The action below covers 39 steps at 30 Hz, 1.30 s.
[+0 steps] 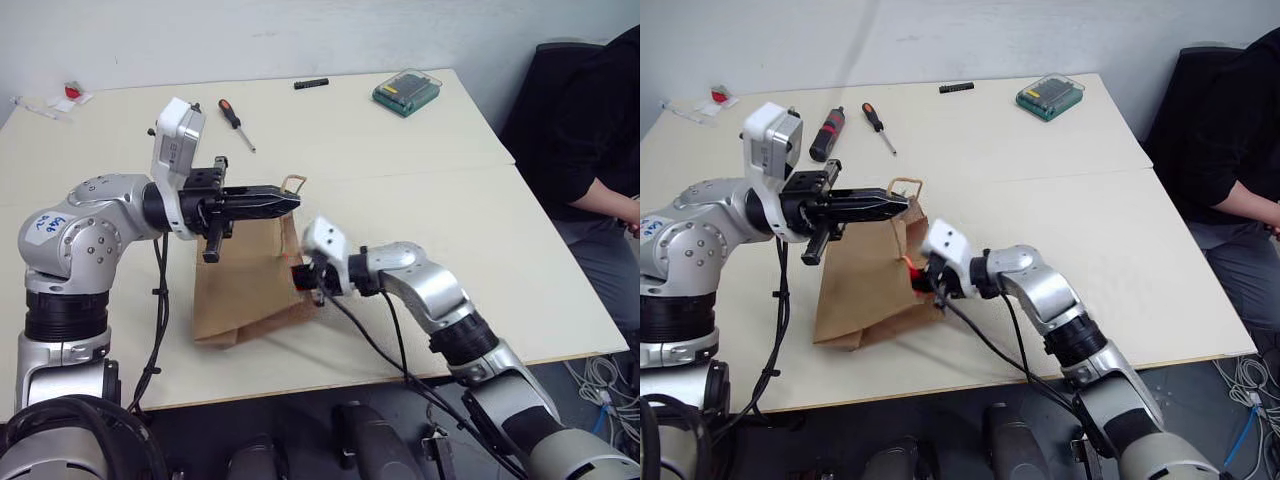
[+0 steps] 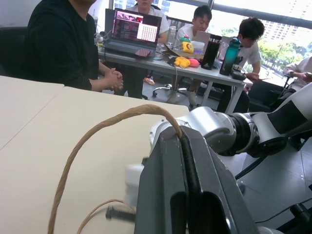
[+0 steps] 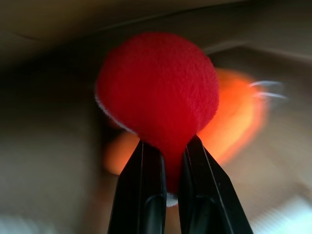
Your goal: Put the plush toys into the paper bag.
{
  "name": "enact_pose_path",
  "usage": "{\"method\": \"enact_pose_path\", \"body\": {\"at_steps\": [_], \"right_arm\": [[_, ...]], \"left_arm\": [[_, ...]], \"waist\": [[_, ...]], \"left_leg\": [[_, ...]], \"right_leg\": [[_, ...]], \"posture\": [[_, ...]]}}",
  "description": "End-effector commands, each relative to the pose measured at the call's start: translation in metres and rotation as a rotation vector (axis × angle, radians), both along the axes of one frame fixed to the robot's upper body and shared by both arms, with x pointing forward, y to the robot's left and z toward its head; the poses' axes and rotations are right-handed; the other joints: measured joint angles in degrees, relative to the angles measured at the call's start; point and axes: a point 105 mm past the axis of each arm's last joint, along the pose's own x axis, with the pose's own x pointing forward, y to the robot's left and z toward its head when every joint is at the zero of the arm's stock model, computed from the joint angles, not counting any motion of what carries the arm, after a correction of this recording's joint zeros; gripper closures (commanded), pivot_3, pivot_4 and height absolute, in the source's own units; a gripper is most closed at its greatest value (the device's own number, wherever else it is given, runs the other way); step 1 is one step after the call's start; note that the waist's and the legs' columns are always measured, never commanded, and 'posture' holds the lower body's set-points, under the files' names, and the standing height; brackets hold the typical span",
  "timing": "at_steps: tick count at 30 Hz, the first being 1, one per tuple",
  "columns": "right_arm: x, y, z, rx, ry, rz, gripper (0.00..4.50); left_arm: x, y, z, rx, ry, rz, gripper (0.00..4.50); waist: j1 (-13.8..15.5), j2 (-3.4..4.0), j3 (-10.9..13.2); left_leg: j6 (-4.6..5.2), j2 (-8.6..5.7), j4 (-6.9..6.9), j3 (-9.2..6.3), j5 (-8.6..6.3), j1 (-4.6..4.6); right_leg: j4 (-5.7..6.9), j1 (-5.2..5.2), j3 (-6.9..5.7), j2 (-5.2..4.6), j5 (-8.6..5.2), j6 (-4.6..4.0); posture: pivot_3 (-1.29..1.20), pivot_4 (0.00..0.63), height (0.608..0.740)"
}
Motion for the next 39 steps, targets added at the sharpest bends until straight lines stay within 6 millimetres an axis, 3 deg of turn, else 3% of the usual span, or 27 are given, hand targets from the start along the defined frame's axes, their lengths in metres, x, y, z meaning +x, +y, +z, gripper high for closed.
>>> {"method": "enact_pose_path", "body": {"at_steps": [1,7,11,15,23,25,27,31,36,39], "right_arm": [[-0.012,0.018,0.005,0.002,-0.009,0.126,4.49],[-0.013,0.042,-0.002,0.019,0.011,0.154,4.49],[-0.005,0.044,0.003,0.068,0.003,0.08,4.49],[-0.008,0.033,0.01,0.087,0.034,0.067,3.22],[-0.015,-0.011,0.03,0.124,0.034,-0.032,0.4],[-0.016,-0.029,0.032,0.118,0.022,-0.08,0.4],[-0.013,-0.062,0.036,0.106,0.005,-0.205,0.4],[-0.01,-0.107,0.039,0.15,0.071,-0.472,0.4],[-0.016,-0.143,0.027,0.24,0.29,-0.73,0.4],[-0.022,-0.144,0.014,0.268,0.41,-0.786,0.4]], "left_arm": [[-0.003,-0.004,0.012,-0.003,-0.069,-0.015,4.5],[-0.003,-0.007,0.01,-0.011,-0.07,-0.019,4.5],[-0.004,-0.003,0.009,-0.013,-0.067,-0.005,4.5],[-0.004,0.002,0.007,-0.008,-0.061,0.011,4.5],[-0.004,0.006,0.006,-0.01,-0.05,0.019,4.5],[-0.004,0.006,0.006,-0.009,-0.047,0.019,4.5],[-0.003,0.006,0.007,-0.01,-0.044,0.014,4.5],[-0.004,0.004,0.006,-0.006,-0.042,0.005,4.5],[-0.005,0.005,0.005,-0.004,-0.04,0.0,4.5],[-0.005,0.005,0.005,-0.002,-0.04,-0.002,4.5]], "waist": [[0.0,0.0,0.0],[-0.04,0.0,0.0],[-0.05,0.0,0.0],[-0.02,0.0,0.0],[0.25,0.0,0.0],[0.4,-0.01,0.0],[0.75,-0.01,0.0],[1.61,-0.03,-0.01],[1.58,-0.03,-0.01],[1.57,-0.03,-0.02]], "left_leg": [[0.0,0.0,0.0,0.0,0.0,0.0],[0.0,0.0,0.05,-0.02,0.0,0.0],[0.0,0.01,0.04,-0.02,0.0,0.0],[0.0,0.01,0.04,-0.04,0.0,0.0],[0.0,-0.01,0.05,-0.12,0.0,-0.06],[0.0,-0.01,0.05,-0.12,0.0,-0.06],[0.0,-0.01,0.04,-0.12,0.0,-0.07],[0.0,-0.03,0.05,-0.12,0.0,-0.08],[-0.01,-0.02,0.04,-0.1,0.0,-0.04],[-0.01,-0.02,0.02,-0.09,0.01,-0.05]], "right_leg": [[0.0,0.0,0.0,-0.01,0.0,0.0],[0.09,0.0,-0.02,-0.03,0.0,0.0],[0.23,0.0,-0.03,-0.05,0.0,0.0],[0.25,0.0,-0.03,-0.06,0.0,0.0],[0.19,0.01,-0.1,-0.08,0.0,0.0],[0.13,0.01,-0.1,-0.08,0.0,0.0],[0.04,0.01,-0.1,-0.07,0.0,0.0],[-0.01,0.02,-0.08,-0.07,0.0,0.0],[0.04,0.02,-0.03,-0.01,0.0,0.0],[0.03,0.02,-0.01,0.0,0.0,0.0]], "posture": [[0.0,0.15,0.74],[0.0,0.15,0.74],[0.0,0.15,0.74],[0.0,0.15,0.74],[0.0,0.15,0.74],[0.0,0.15,0.74],[0.0,0.15,0.74],[0.0,0.15,0.74],[0.0,0.15,0.74],[0.0,0.15,0.74]]}}
